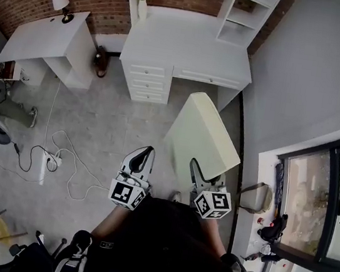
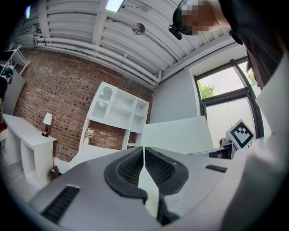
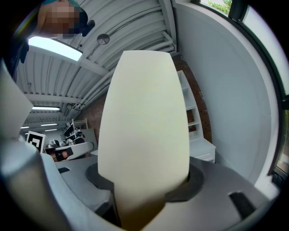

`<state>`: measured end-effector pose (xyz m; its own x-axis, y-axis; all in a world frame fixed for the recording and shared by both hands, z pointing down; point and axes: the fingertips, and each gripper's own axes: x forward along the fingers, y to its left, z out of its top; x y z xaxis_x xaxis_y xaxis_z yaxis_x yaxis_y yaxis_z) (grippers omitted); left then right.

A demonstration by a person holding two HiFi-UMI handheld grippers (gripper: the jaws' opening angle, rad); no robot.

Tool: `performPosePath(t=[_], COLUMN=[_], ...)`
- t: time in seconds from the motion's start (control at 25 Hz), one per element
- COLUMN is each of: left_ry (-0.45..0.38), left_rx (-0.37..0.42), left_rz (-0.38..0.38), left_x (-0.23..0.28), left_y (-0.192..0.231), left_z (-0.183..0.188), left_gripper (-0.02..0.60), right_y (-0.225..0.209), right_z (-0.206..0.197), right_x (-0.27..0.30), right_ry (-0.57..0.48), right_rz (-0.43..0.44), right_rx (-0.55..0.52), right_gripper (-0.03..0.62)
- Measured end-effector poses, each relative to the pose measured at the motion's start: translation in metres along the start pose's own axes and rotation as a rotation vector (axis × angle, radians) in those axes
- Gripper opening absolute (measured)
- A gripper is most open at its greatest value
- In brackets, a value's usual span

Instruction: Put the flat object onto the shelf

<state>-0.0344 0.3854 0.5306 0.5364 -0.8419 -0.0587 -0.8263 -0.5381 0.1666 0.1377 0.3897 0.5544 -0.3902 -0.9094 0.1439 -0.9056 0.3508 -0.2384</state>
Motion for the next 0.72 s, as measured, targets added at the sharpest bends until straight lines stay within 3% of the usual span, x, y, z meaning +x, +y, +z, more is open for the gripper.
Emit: performPosePath(t=[0.36, 0.72], left_ry=[0.023, 0.034], left_rx=[-0.007, 0.017], left_rz=[-0.01, 0.074], left_x=[0.013, 0.084], left_y=[0.061, 0.117], left_z=[-0.01, -0.012], left_gripper=[0.017, 0.017], right_y=[0.016, -0.035], right_z=[-0.002, 0.008], right_x=[0.049, 0.141], right_ry=[0.006, 0.013], right_rz=[-0.022, 0.006], right_rx=[-0.002, -0.004], right_gripper=[0.287, 0.287])
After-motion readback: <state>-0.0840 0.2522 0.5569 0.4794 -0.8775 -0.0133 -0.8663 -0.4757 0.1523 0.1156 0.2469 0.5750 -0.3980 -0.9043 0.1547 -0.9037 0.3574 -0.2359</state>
